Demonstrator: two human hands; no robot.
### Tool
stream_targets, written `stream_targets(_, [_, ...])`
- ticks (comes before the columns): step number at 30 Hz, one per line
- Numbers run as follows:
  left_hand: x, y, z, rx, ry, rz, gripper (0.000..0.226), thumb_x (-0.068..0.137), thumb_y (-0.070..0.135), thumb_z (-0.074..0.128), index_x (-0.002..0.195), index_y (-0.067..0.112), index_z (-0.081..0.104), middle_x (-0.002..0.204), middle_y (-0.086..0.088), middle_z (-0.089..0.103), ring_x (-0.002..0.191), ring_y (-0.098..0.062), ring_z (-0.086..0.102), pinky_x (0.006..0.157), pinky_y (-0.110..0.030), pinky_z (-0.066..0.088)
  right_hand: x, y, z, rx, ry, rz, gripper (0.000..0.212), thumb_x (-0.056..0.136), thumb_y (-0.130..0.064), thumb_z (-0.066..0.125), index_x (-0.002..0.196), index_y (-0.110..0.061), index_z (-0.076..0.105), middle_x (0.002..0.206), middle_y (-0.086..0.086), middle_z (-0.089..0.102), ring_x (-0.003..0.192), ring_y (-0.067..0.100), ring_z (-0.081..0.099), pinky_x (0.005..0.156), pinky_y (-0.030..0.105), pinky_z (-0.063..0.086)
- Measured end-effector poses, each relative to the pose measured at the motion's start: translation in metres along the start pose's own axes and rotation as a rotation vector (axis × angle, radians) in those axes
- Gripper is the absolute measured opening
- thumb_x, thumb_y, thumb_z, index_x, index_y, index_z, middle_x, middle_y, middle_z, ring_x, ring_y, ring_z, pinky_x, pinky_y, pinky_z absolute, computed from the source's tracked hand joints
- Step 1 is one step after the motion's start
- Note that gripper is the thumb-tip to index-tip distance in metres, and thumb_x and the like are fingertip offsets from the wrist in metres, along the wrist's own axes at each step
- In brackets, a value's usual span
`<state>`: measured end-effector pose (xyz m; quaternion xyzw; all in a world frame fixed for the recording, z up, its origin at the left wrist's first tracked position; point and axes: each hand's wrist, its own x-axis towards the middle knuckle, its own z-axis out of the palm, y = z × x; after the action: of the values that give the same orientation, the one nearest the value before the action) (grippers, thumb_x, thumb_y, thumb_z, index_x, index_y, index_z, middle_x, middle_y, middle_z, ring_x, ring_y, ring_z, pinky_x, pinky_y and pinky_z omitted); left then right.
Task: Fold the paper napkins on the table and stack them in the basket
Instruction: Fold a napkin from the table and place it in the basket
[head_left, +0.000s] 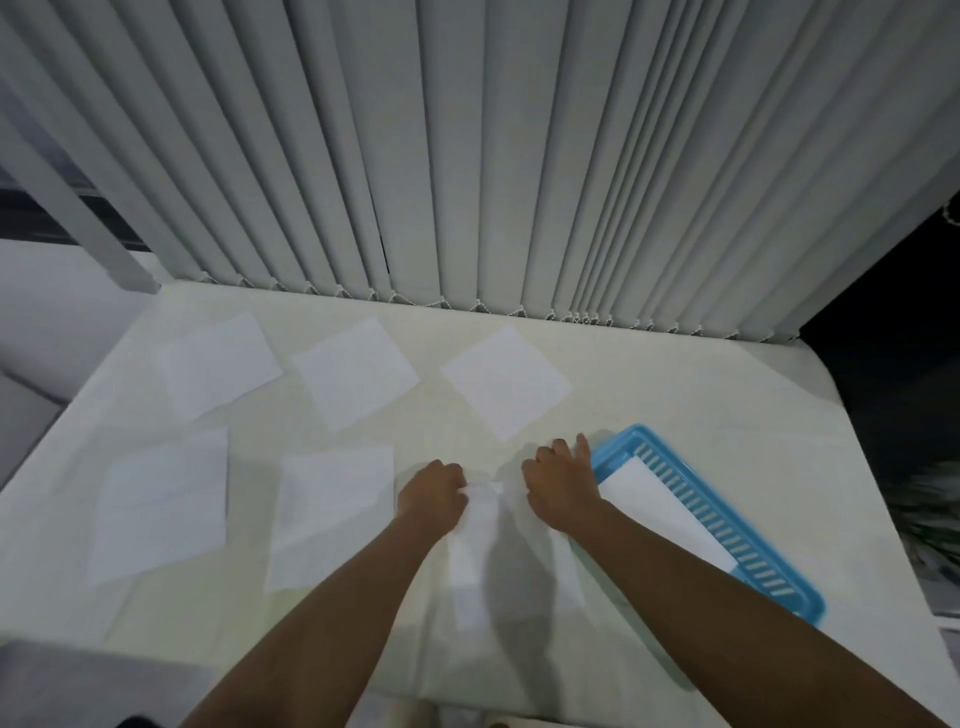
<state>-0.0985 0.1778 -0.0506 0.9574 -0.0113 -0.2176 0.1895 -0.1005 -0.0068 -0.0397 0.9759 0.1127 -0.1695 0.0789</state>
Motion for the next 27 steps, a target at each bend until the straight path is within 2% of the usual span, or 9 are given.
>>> stream_targets(5, [-0.005,-0.008,-0.019,0.005,0.130,0.079,0.015,0.084,0.014,0.051,0.096,0.016,0.059,0.105,-0.003,0.059,0.104,-0.024,0.053,0.083,-0.033,0.043,-0.002,-0.004,-0.015,0.222,0.088,0.040,0.027,0.086,-0.017,0.048,0.112,-0.024,0.048,0.096,0.001,0.066,0.110,0.023,0.052,0.114,0.054,0.003])
stream_targets(7, [-0.010,-0.011,-0.027,-0.057,0.156,0.107,0.014,0.085,0.008,0.048,0.095,0.015,0.055,0.097,-0.003,0.062,0.093,-0.024,0.054,0.073,-0.031,0.041,-0.005,-0.007,-0.023,0.270,0.140,0.044,0.032,0.087,-0.015,0.048,0.116,-0.026,0.048,0.095,-0.001,0.066,0.106,0.021,0.055,0.114,0.048,0.008])
stream_targets(9, [-0.019,-0.016,-0.030,-0.073,0.143,0.154,0.017,0.087,0.008,0.045,0.100,0.016,0.053,0.092,-0.003,0.063,0.083,-0.021,0.053,0.067,-0.030,0.040,-0.013,-0.009,-0.027,0.250,0.191,0.015,0.024,0.089,-0.016,0.046,0.108,-0.026,0.057,0.096,-0.002,0.066,0.106,0.020,0.054,0.113,0.047,0.009])
stream_targets(13, [-0.046,-0.033,-0.019,-0.086,0.012,0.241,0.025,0.088,0.014,0.049,0.110,0.023,0.058,0.095,0.004,0.063,0.088,-0.016,0.056,0.074,-0.027,0.044,-0.045,-0.009,-0.012,0.171,0.230,-0.094,0.015,0.089,-0.023,0.050,0.086,-0.023,0.064,0.092,-0.004,0.067,0.107,0.018,0.053,0.114,0.056,0.004])
stream_targets(17, [-0.067,-0.048,0.000,-0.080,-0.063,0.269,0.026,0.083,0.013,0.053,0.105,0.022,0.065,0.095,0.006,0.058,0.098,-0.015,0.058,0.085,-0.028,0.047,-0.072,-0.010,0.015,0.042,0.238,-0.149,0.003,0.073,-0.025,0.066,0.070,-0.024,0.066,0.075,-0.006,0.066,0.100,0.022,0.062,0.109,0.063,0.008])
stream_targets(20, [-0.075,-0.044,0.001,-0.055,-0.159,0.246,0.028,0.079,0.018,0.055,0.105,0.025,0.064,0.094,0.011,0.052,0.096,-0.012,0.055,0.088,-0.027,0.045,-0.085,-0.012,0.023,-0.008,0.100,-0.180,0.017,0.079,-0.029,0.055,0.083,-0.024,0.071,0.102,-0.004,0.070,0.123,0.027,0.051,0.109,0.069,0.002])
stream_targets(23, [-0.078,-0.035,-0.002,0.001,-0.102,0.232,0.037,0.076,0.036,0.046,0.109,0.026,0.060,0.101,0.010,0.054,0.107,-0.016,0.054,0.092,-0.029,0.041,-0.092,-0.015,0.021,-0.015,0.108,-0.186,0.016,0.074,-0.034,0.058,0.076,-0.029,0.074,0.114,-0.008,0.069,0.126,0.026,0.052,0.107,0.067,0.001])
stream_targets(25, [-0.077,-0.030,0.004,0.008,0.040,0.230,0.056,0.077,0.046,0.028,0.122,0.025,0.056,0.119,0.006,0.058,0.116,-0.018,0.052,0.096,-0.031,0.039,-0.089,-0.020,0.021,-0.004,0.149,-0.164,0.013,0.069,-0.034,0.066,0.079,-0.032,0.074,0.116,-0.007,0.069,0.122,0.023,0.057,0.110,0.064,0.009])
stream_targets(27, [-0.075,-0.024,0.018,0.065,0.095,0.250,0.076,0.080,0.051,0.006,0.141,0.023,0.042,0.146,0.002,0.045,0.135,-0.018,0.040,0.110,-0.032,0.031,-0.083,-0.029,0.023,0.064,0.121,-0.141,0.033,0.070,-0.030,0.070,0.103,-0.028,0.072,0.129,-0.001,0.064,0.126,0.024,0.054,0.113,0.059,0.018])
